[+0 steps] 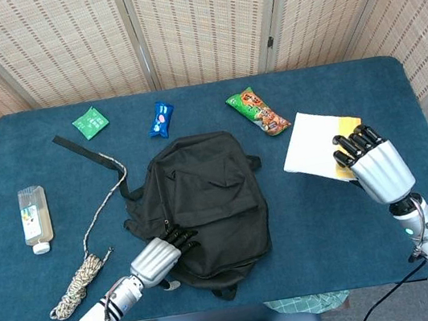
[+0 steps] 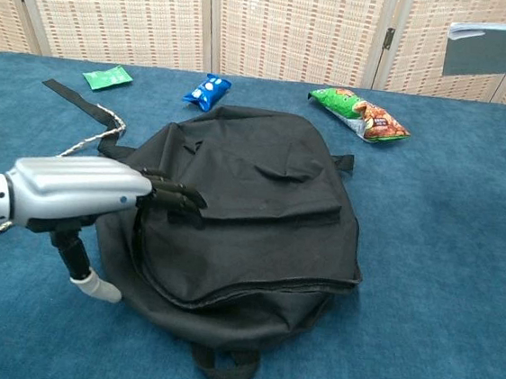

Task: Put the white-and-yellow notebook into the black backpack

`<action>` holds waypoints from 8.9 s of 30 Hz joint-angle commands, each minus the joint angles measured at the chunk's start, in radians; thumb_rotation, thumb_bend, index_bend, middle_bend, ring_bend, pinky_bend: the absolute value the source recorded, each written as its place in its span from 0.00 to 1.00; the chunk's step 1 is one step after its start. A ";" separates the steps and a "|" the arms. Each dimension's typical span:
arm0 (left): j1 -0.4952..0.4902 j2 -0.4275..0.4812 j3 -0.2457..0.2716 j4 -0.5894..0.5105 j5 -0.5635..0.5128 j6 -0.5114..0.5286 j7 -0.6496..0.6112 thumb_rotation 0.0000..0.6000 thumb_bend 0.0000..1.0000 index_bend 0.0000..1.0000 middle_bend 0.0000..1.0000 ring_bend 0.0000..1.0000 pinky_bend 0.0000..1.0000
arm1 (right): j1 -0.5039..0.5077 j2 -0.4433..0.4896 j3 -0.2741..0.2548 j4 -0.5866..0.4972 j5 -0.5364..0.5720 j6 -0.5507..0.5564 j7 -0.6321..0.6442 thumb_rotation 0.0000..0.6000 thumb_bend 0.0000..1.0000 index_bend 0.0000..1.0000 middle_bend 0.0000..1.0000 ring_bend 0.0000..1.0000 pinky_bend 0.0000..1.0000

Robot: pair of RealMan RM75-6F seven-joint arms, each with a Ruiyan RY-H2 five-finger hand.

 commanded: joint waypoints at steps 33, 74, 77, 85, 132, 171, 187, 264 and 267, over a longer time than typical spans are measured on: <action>-0.099 -0.089 -0.058 -0.071 -0.285 0.077 0.262 1.00 0.21 0.23 0.11 0.11 0.02 | -0.036 -0.005 0.006 0.036 -0.002 0.009 0.054 1.00 0.45 0.74 0.47 0.54 0.40; -0.258 -0.202 -0.049 0.043 -0.618 0.033 0.376 1.00 0.31 0.33 0.11 0.10 0.00 | -0.042 -0.025 0.002 0.059 -0.005 -0.006 0.075 1.00 0.45 0.74 0.47 0.54 0.40; -0.255 -0.207 -0.047 0.064 -0.613 0.028 0.343 1.00 0.38 0.38 0.11 0.11 0.00 | -0.043 -0.026 0.002 0.062 -0.005 -0.005 0.077 1.00 0.45 0.74 0.47 0.54 0.40; -0.213 -0.213 -0.053 0.094 -0.524 0.072 0.218 1.00 0.46 0.49 0.18 0.16 0.00 | -0.041 -0.031 0.004 0.063 -0.008 -0.001 0.083 1.00 0.45 0.74 0.47 0.54 0.40; -0.277 -0.028 -0.354 0.174 -0.916 -0.089 -0.233 1.00 0.78 0.64 0.29 0.23 0.04 | -0.052 -0.004 -0.089 -0.261 -0.362 0.182 0.196 1.00 0.45 0.77 0.47 0.53 0.42; -0.520 -0.020 -0.289 0.382 -1.426 -0.179 -0.117 1.00 0.79 0.63 0.29 0.23 0.04 | 0.235 -0.486 -0.041 0.183 -0.263 -0.235 0.116 1.00 0.46 0.78 0.47 0.53 0.42; -0.514 -0.006 -0.288 0.370 -1.412 -0.182 -0.140 1.00 0.79 0.63 0.29 0.22 0.04 | 0.260 -0.560 -0.078 0.334 -0.220 -0.259 0.010 1.00 0.46 0.79 0.47 0.53 0.42; -0.523 0.026 -0.232 0.332 -1.412 -0.182 -0.162 1.00 0.78 0.59 0.29 0.20 0.03 | 0.283 -0.523 -0.085 0.182 0.020 -0.381 -0.338 1.00 0.04 0.00 0.06 0.20 0.17; -0.523 0.028 -0.231 0.325 -1.409 -0.180 -0.158 1.00 0.78 0.58 0.29 0.19 0.03 | 0.260 -0.475 -0.106 0.119 -0.001 -0.348 -0.318 1.00 0.04 0.00 0.07 0.21 0.17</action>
